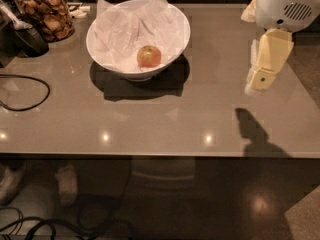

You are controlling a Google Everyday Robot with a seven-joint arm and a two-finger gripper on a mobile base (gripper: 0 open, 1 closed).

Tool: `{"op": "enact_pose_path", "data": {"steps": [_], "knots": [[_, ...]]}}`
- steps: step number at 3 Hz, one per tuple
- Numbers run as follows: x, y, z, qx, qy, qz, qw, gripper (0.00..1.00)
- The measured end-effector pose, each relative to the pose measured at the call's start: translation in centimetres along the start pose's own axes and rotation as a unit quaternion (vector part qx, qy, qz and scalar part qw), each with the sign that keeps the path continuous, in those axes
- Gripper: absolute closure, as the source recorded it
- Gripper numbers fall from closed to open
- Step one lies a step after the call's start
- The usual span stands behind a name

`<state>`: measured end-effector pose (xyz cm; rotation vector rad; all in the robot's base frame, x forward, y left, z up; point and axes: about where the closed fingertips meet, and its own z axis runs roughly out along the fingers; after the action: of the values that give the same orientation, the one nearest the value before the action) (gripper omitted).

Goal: Pick apple from white bowl

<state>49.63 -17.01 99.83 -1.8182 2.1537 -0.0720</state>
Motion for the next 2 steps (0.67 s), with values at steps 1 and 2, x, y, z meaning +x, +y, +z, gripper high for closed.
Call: {"op": "enact_pose_path", "data": {"steps": [1,2], "knots": [[0.0,-0.3,0.2,0.007,-0.009,0.006,0.9999,0.00],[-1.4,-1.6,0.4,0.013,-0.029,0.008,0.9995,0.00]]}}
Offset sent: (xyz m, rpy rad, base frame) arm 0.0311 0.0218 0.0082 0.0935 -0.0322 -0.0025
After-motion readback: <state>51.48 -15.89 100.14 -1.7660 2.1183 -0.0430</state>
